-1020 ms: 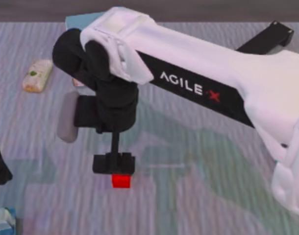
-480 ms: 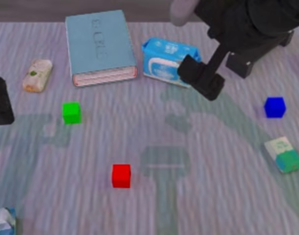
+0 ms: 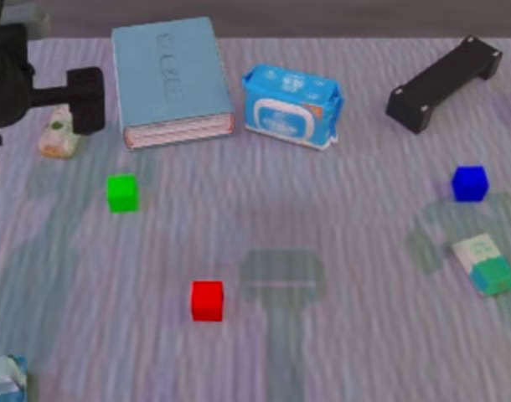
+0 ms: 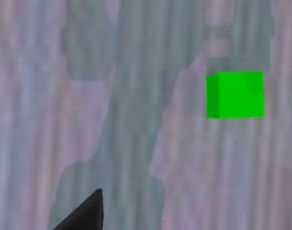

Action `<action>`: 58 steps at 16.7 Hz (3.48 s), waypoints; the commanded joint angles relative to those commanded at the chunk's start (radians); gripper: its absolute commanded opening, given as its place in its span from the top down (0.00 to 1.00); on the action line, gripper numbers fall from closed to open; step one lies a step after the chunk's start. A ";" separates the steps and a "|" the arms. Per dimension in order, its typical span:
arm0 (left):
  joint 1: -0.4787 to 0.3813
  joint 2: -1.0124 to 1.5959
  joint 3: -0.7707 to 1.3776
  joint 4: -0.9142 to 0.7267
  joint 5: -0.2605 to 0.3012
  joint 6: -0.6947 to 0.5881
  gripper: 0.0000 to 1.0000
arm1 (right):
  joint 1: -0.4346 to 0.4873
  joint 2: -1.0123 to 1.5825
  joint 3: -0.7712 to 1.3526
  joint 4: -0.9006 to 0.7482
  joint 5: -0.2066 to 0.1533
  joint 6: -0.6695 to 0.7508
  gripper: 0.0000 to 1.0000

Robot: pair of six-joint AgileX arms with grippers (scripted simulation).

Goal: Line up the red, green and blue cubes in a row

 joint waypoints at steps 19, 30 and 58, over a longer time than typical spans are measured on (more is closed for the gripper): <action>-0.064 0.662 0.568 -0.327 0.006 -0.098 0.00 | -0.251 -0.746 -0.759 0.438 0.057 0.193 0.00; -0.067 0.744 0.406 -0.081 0.007 -0.098 0.00 | -0.251 -0.746 -0.759 0.438 0.057 0.193 0.00; -0.052 0.681 0.517 -0.250 0.000 -0.095 1.00 | -0.251 -0.746 -0.759 0.438 0.057 0.193 0.00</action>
